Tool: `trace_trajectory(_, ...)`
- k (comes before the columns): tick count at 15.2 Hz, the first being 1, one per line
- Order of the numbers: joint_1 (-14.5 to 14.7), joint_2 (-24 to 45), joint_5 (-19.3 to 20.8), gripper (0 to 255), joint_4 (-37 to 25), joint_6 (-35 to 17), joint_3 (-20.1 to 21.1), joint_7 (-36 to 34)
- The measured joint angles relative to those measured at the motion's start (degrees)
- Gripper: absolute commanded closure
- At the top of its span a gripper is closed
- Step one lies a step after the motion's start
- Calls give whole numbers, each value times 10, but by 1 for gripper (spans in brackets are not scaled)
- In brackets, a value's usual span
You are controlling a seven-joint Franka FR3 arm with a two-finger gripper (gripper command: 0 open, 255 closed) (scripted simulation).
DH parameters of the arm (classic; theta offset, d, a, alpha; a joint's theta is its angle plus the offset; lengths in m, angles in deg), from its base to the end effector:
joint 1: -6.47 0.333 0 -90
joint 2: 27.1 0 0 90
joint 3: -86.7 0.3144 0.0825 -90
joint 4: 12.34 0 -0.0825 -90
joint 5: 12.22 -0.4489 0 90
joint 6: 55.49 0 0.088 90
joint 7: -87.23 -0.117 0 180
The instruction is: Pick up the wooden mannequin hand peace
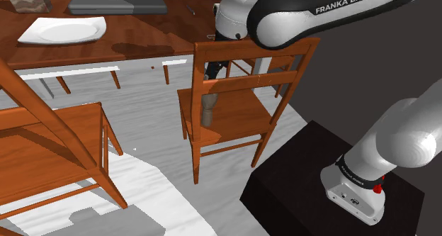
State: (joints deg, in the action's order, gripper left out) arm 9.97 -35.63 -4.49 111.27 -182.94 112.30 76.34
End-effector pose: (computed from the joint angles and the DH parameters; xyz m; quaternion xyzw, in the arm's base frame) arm 0.5154 0.2855 0.4371 0.9722 0.1927 0.1236 0.0502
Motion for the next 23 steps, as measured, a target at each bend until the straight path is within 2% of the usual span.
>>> trace_trajectory(4, 1, 44, 34, 0, 0, -30, 10, -24)
trace_trajectory(9, 2, 48, 56, 0, 0, -66, 12, -43)
trace_trajectory(10, 1, 48, 60, 255, 0, -67, 13, -43)
trace_trajectory(15, 1, 48, 75, 255, -1, -84, 15, -58)
trace_trajectory(23, 3, 52, 50, 255, -4, -54, 13, -33)
